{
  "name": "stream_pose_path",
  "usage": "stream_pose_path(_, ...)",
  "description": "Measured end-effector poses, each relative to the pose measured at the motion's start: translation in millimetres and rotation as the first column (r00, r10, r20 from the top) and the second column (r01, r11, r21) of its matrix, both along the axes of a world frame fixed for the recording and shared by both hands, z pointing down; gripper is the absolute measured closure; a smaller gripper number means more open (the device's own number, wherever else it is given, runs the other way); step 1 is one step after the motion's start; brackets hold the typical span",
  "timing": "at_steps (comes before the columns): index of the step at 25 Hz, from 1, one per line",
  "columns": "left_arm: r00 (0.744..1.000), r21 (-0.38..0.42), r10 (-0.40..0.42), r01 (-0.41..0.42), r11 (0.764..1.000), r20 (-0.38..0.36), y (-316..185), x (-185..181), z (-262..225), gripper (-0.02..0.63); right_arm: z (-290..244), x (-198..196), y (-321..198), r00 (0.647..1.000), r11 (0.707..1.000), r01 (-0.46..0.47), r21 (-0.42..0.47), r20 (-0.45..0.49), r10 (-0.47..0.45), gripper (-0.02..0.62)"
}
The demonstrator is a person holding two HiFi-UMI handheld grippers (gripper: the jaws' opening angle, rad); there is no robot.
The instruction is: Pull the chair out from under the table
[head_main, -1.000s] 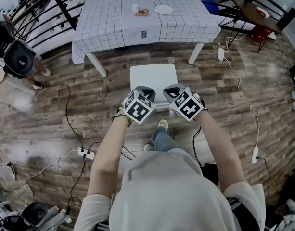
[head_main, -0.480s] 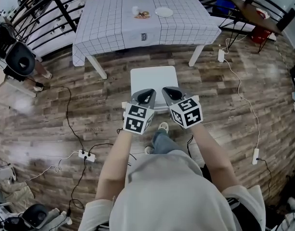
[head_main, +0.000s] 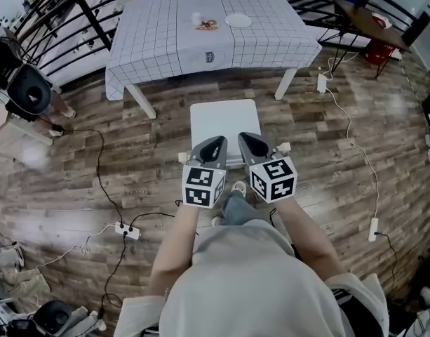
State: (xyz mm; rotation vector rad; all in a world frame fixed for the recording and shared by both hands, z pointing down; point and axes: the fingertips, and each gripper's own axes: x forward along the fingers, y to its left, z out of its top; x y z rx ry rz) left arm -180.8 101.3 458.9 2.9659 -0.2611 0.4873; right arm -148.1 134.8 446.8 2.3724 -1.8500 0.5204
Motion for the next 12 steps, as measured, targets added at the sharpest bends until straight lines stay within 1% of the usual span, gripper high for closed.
stream_pose_path(3,1.0,-0.008,-0.011,0.011,1.0,-0.001,-1.4,-1.4,-0.8,0.595,-0.1,0.7,1.3,1.0,1.0,-0.015,0.012,0.021,0.015,0.597)
stream_pose_path(12,1.0,-0.009,-0.021,0.021,1.0,0.004,-3.0,-4.2,2.7,0.595,2.4,0.9,-0.4,1.0,1.0,-0.025,0.0,0.015,0.025,0.597)
